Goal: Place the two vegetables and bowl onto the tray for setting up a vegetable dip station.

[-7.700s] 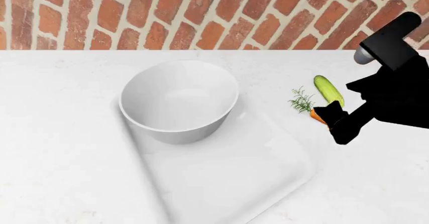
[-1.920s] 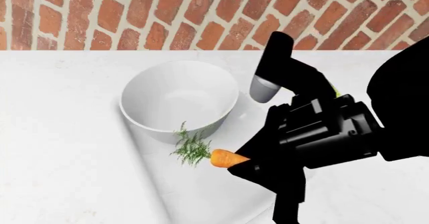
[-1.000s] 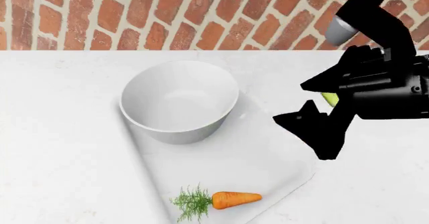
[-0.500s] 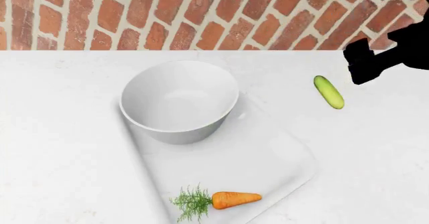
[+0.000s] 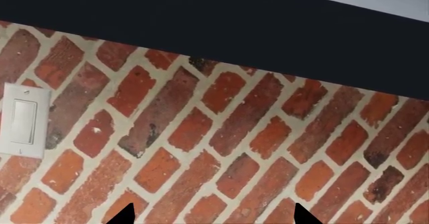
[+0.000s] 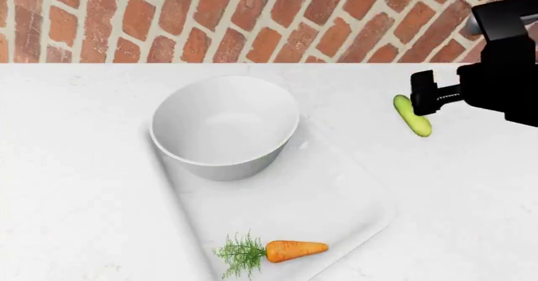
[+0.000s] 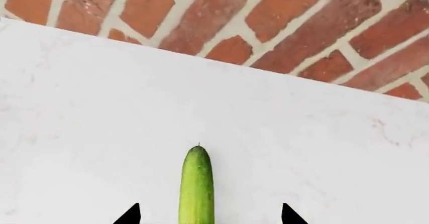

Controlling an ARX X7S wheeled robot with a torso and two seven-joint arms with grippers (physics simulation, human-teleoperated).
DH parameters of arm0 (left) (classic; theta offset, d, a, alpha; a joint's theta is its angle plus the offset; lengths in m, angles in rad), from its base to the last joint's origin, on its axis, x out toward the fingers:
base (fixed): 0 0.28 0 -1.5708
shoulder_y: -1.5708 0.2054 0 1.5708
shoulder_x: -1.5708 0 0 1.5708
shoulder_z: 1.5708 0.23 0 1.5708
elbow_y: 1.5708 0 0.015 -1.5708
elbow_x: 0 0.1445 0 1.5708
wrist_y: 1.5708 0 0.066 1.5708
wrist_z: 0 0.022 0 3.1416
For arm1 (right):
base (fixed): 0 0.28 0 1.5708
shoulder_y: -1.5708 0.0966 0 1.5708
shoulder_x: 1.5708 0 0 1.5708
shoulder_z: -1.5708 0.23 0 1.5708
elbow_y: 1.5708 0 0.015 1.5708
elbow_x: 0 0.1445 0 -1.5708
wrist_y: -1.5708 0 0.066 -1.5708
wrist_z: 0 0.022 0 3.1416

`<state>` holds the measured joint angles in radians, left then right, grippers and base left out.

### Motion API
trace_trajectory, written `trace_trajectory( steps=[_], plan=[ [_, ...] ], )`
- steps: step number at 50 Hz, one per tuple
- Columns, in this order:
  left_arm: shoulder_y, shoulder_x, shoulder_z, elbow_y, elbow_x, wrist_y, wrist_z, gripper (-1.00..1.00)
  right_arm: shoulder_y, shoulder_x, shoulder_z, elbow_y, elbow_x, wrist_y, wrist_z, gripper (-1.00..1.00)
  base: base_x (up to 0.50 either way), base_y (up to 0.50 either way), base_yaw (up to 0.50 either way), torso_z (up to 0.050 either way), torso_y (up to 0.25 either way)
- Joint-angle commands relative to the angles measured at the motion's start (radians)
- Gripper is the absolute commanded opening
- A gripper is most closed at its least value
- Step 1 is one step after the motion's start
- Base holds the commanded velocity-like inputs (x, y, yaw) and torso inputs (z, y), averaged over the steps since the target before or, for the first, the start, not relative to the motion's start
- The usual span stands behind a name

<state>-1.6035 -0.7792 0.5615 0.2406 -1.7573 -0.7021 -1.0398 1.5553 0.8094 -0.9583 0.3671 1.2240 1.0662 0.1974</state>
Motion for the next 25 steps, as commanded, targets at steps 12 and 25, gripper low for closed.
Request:
trace_trajectory(
  steps=[12,25],
  plan=[
    [0.001,0.003,0.003,0.002,0.0,-0.001,0.002,1.0,-0.084,-0.073,-0.066,0.131,-0.093,-0.1,-0.072,1.0,0.0,0.0,0.0,0.0,0.0],
    [0.002,0.002,0.003,0.001,0.003,0.0,0.005,1.0,-0.106,-0.112,-0.068,0.182,-0.1,-0.126,-0.088,1.0,0.0,0.0,0.0,0.0,0.0]
  ],
)
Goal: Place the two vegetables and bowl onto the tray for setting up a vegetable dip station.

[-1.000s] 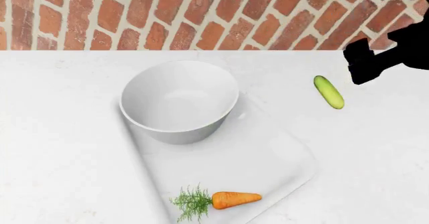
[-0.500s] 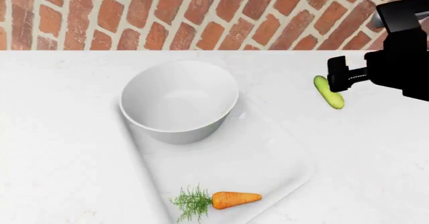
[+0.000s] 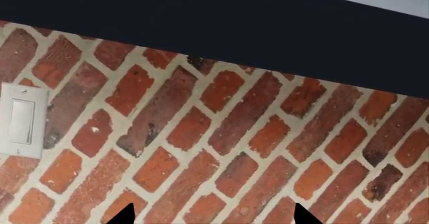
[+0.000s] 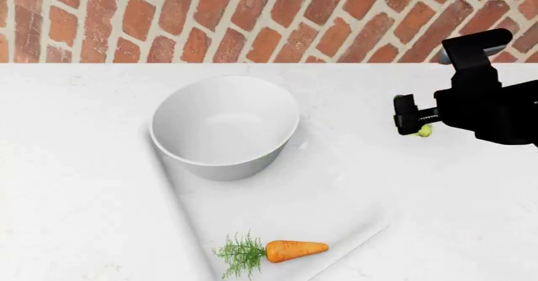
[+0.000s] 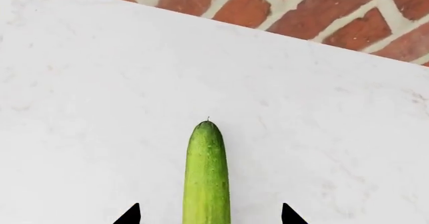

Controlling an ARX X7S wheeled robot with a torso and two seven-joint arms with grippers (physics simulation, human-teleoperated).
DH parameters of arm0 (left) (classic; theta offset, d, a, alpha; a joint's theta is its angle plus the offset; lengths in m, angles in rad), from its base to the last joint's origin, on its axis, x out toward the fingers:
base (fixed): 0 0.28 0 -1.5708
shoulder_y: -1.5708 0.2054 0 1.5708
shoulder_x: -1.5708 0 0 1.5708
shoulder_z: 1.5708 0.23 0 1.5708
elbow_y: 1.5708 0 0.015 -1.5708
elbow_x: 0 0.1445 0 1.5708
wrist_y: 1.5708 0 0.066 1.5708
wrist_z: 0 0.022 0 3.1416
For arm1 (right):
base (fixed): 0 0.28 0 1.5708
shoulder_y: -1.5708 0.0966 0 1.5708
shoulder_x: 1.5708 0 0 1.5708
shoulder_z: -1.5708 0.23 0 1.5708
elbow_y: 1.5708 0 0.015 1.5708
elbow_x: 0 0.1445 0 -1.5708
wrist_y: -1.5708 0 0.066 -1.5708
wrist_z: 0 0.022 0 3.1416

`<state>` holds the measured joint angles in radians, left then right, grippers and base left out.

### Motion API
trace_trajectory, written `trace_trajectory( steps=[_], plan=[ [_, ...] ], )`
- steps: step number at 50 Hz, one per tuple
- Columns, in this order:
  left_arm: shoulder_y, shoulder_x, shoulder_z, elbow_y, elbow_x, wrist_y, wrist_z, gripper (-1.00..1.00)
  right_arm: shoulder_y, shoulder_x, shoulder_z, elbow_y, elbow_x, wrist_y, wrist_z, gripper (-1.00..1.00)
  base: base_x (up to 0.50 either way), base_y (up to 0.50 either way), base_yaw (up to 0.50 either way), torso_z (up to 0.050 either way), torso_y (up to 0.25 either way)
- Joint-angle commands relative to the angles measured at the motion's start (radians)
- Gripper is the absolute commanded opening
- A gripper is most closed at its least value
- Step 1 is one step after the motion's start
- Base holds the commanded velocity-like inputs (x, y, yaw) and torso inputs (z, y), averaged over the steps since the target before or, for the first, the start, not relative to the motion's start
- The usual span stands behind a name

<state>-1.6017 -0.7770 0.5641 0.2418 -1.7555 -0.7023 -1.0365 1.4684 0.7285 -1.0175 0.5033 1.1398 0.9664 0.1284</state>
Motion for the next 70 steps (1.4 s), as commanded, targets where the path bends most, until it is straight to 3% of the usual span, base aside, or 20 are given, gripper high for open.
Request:
trace_trajectory(
  steps=[1,41,42,56,70],
  plan=[
    [0.001,0.001,0.001,0.001,0.001,0.0,0.0,1.0,-0.023,-0.032,-0.008,0.046,-0.014,-0.028,-0.017,1.0,0.0,0.0,0.0,0.0,0.0],
    [-0.005,-0.001,0.001,0.005,-0.004,-0.002,-0.004,1.0,-0.157,-0.021,0.045,0.054,0.025,-0.118,0.048,1.0,0.0,0.0,0.0,0.0,0.0],
    [-0.005,-0.002,0.0,0.005,-0.005,-0.002,-0.005,1.0,-0.157,-0.017,0.045,0.047,0.027,-0.112,0.055,-1.0,0.0,0.0,0.0,0.0,0.0],
    [-0.008,-0.003,-0.002,0.009,-0.008,-0.001,-0.007,1.0,-0.134,-0.001,0.055,-0.008,0.044,-0.08,0.082,-1.0,0.0,0.0,0.0,0.0,0.0],
    [-0.01,-0.006,-0.004,0.006,-0.011,-0.001,-0.008,1.0,0.004,0.001,0.053,-0.096,0.053,0.011,0.073,-1.0,0.0,0.0,0.0,0.0,0.0]
  ],
)
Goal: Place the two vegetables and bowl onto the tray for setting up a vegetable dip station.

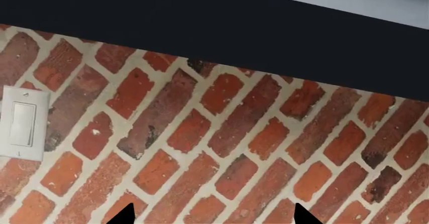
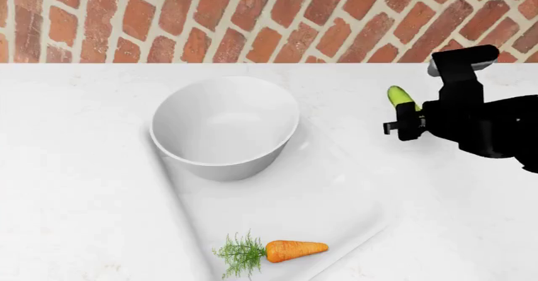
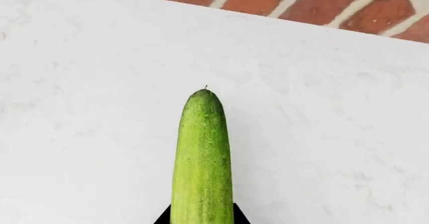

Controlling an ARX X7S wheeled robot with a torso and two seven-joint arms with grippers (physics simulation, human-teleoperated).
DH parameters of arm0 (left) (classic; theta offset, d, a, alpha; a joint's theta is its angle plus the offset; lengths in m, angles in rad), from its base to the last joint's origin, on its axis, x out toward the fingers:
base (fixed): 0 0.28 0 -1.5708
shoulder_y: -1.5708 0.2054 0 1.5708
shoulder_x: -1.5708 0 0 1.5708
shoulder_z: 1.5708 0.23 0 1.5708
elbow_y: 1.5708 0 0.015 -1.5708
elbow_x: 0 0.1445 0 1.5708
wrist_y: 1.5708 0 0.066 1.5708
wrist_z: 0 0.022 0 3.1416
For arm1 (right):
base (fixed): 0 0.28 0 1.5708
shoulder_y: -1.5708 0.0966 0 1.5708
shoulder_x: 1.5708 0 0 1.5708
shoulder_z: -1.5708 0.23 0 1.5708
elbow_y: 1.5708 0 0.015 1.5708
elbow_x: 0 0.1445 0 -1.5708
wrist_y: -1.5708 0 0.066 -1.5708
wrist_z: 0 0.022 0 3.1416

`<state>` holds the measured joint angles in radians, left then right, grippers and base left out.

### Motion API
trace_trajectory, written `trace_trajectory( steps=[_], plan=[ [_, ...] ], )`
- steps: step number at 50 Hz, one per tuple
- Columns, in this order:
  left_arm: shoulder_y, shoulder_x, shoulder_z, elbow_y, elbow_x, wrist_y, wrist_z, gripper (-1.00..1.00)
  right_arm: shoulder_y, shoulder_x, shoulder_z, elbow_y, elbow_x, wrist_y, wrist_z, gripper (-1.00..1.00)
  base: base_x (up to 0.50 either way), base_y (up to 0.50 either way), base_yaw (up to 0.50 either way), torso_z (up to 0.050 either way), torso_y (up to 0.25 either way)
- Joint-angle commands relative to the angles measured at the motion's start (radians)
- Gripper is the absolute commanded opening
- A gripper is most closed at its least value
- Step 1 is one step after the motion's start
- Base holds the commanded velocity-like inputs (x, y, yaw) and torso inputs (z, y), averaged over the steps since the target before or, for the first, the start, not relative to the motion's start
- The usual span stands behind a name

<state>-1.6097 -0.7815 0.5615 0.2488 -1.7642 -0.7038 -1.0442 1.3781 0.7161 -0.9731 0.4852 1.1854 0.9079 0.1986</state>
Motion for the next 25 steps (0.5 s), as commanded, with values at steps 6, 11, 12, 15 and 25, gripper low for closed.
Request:
trace_trajectory(
  steps=[6,11,12,15,25],
  plan=[
    [-0.003,-0.003,-0.003,-0.002,-0.003,0.0,-0.002,1.0,0.167,0.077,0.046,-0.217,0.099,0.191,0.068,-1.0,0.0,0.0,0.0,0.0,0.0],
    [-0.002,-0.004,-0.003,-0.002,-0.003,0.002,-0.004,1.0,0.197,0.11,0.084,-0.32,0.196,0.252,0.083,-1.0,0.0,0.0,0.0,0.0,0.0],
    [-0.002,-0.004,-0.004,0.0,-0.005,0.001,-0.004,1.0,0.206,0.121,0.085,-0.361,0.227,0.281,0.072,-1.0,0.0,0.0,0.0,0.0,0.0],
    [-0.002,-0.006,-0.005,0.002,-0.009,0.002,-0.006,1.0,0.206,0.149,0.1,-0.445,0.323,0.336,0.056,-1.0,0.0,0.0,0.0,0.0,0.0],
    [-0.001,-0.009,-0.007,0.002,-0.009,0.004,-0.006,1.0,0.272,0.231,0.132,-0.657,0.564,0.472,-0.024,-1.0,0.0,0.0,0.0,0.0,0.0]
  ],
)
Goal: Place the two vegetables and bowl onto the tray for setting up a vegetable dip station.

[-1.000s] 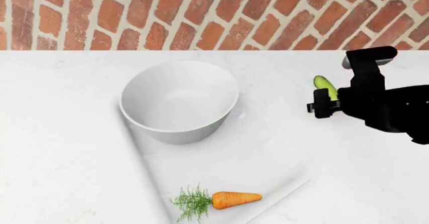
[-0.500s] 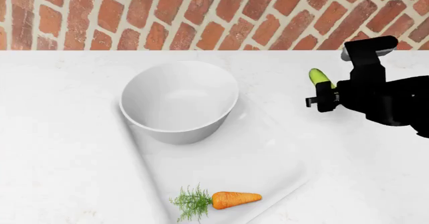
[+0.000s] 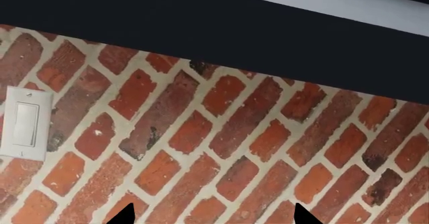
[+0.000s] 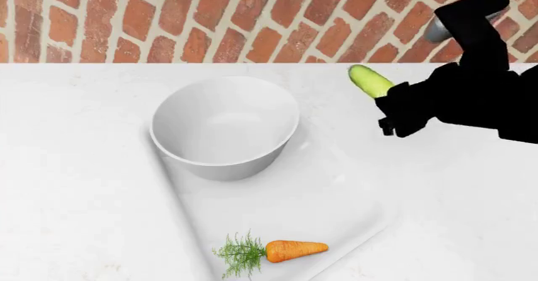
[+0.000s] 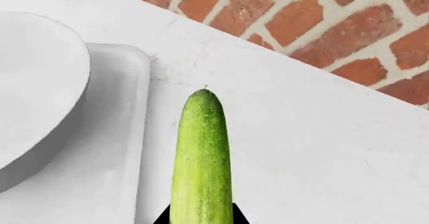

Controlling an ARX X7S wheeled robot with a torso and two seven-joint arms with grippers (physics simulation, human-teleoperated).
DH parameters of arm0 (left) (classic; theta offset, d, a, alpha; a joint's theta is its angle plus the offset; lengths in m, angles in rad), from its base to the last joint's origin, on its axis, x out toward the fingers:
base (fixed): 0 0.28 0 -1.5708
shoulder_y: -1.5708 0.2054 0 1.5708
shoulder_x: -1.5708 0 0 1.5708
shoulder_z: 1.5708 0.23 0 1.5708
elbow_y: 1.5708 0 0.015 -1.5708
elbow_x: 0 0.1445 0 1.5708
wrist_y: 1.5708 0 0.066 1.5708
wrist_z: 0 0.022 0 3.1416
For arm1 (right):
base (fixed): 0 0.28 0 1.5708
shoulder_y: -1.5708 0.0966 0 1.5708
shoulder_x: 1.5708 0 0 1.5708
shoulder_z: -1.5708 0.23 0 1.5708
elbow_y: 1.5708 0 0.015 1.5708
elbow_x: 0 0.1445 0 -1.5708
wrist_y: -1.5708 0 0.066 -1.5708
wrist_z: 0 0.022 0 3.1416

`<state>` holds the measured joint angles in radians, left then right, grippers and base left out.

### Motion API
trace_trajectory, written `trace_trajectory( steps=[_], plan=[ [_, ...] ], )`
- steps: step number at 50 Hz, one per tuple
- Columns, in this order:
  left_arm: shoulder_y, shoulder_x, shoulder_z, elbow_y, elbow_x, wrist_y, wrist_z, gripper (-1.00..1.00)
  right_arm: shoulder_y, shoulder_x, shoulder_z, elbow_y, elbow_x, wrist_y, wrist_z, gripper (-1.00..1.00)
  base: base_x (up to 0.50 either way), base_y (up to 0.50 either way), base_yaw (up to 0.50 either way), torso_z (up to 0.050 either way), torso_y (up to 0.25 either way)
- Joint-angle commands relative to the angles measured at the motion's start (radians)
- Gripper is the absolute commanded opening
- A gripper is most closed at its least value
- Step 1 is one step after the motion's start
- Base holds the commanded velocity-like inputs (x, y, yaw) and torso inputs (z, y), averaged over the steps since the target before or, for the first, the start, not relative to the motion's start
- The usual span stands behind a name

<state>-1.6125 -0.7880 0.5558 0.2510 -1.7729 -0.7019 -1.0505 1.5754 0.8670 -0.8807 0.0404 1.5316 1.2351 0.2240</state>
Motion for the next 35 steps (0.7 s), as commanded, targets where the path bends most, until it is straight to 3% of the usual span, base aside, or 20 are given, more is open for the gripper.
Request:
trace_trajectory(
  steps=[1,7,20,35],
  plan=[
    [0.001,-0.002,-0.002,0.0,-0.002,0.002,-0.001,1.0,0.08,0.081,0.039,-0.214,0.223,0.151,-0.052,-1.0,0.0,0.0,0.0,0.0,0.0],
    [-0.001,-0.007,-0.007,0.001,-0.006,0.003,-0.002,1.0,0.139,0.073,0.028,-0.236,0.311,0.226,-0.104,-1.0,0.0,0.0,0.0,0.0,0.0],
    [-0.003,-0.004,-0.006,0.007,-0.012,0.003,-0.009,1.0,0.144,0.043,0.006,-0.269,0.386,0.225,-0.143,-1.0,0.0,0.0,0.0,0.0,0.0],
    [-0.005,-0.004,-0.005,0.006,-0.012,0.002,-0.01,1.0,0.127,-0.023,-0.03,-0.252,0.253,0.247,-0.267,-1.0,0.0,0.0,0.0,0.0,0.0]
  ],
)
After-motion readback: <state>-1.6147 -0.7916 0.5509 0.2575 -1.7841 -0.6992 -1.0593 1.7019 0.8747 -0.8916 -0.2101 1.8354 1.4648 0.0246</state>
